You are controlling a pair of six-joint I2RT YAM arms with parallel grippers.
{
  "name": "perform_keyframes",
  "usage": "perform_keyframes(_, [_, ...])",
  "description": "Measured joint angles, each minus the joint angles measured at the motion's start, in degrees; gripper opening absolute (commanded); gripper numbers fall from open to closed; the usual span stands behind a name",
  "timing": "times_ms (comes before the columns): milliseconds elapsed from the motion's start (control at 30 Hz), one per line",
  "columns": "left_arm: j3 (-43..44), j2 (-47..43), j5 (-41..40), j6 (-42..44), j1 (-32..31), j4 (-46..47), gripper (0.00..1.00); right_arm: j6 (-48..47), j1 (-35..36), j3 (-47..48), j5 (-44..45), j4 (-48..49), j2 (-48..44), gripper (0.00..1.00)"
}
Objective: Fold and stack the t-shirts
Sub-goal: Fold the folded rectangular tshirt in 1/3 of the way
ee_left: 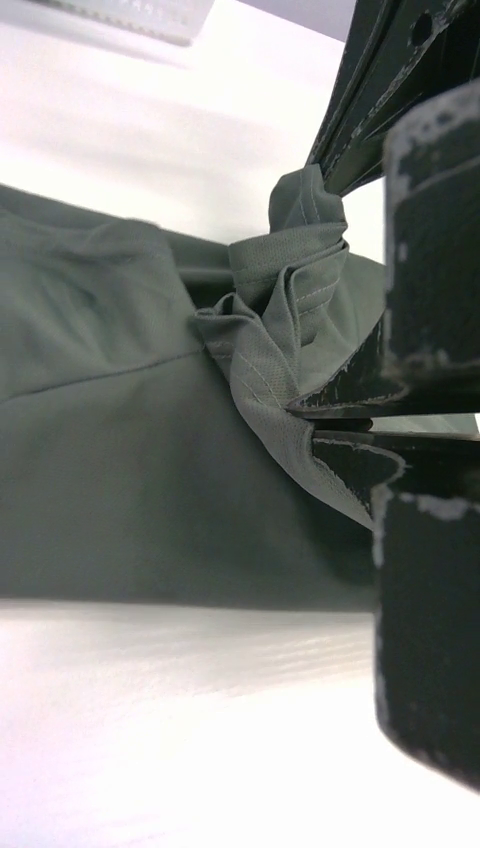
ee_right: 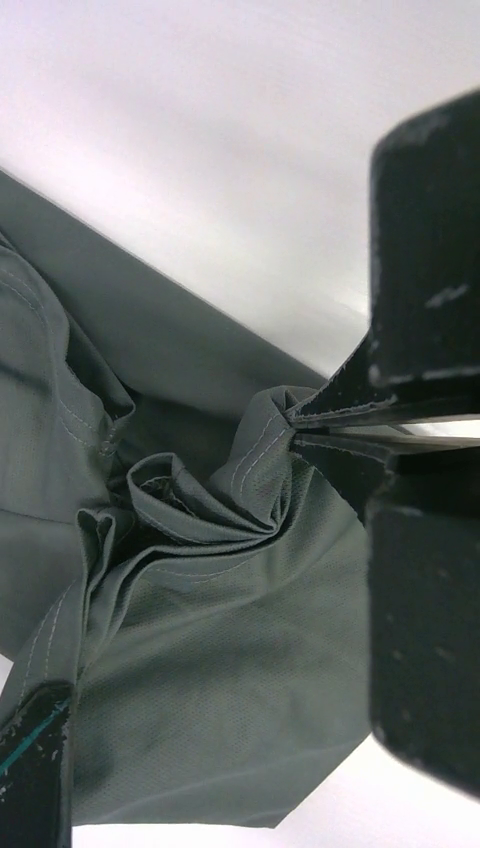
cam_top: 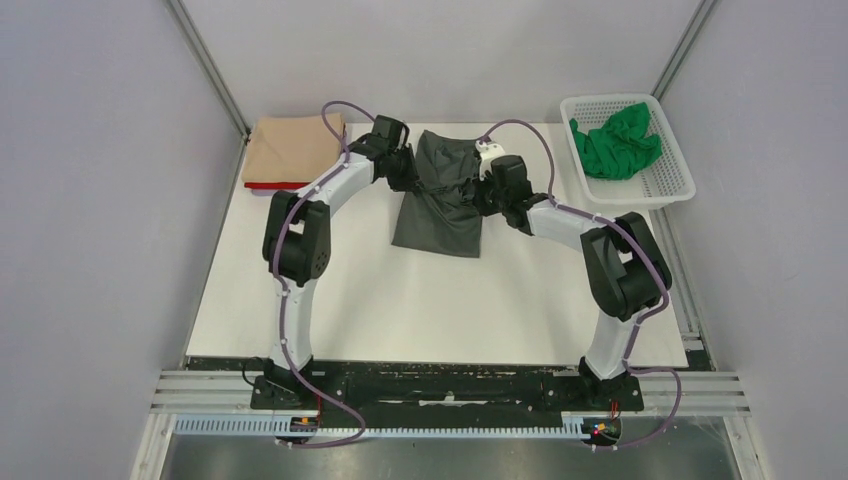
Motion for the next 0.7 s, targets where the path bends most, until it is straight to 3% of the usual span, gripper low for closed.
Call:
perform_keyframes(100, [2.03, 2.32, 0.72, 1.09, 0.72, -0.66, 0.14, 0.20, -0.46, 0.92, -0.52, -0.22, 1.44, 0.09])
perform_keyframes(200, [4.17, 4.55, 1.31, 1.86, 1.09, -1.70, 0.29, 0.70, -1.31, 2.47, -0.39, -0.63, 3.39, 0.26])
perform_keyframes(233, [4.79, 5.07, 1.42, 1.92, 1.14, -1.97, 0.46, 0.90, -1.66, 3.13, -0.22, -0.81, 4.15, 0.37])
perform_keyframes(267, [5.25, 5.51, 1.51, 2.01, 1.16, -2.19, 0.80, 1.07, -1.95, 3.80, 0.07, -1.11, 4.74, 0.45])
perform_keyframes(300, [5.51, 5.70, 1.55, 2.32, 1.33, -2.36, 0.99, 1.29, -2.36, 4.85, 0.63, -1.73, 5.62, 0.50])
perform_keyframes(567, [5.55, 4.55, 1.07, 3.30, 3.89, -3.45, 1.00, 0.28, -4.35, 9.79, 6.27, -4.94, 6.29, 0.98])
perform_keyframes(700, [0.22, -2.14, -1.01, 3.72, 5.20, -3.67, 1.00, -1.68, -4.37, 4.92, 3.39, -3.37, 1.09, 0.98])
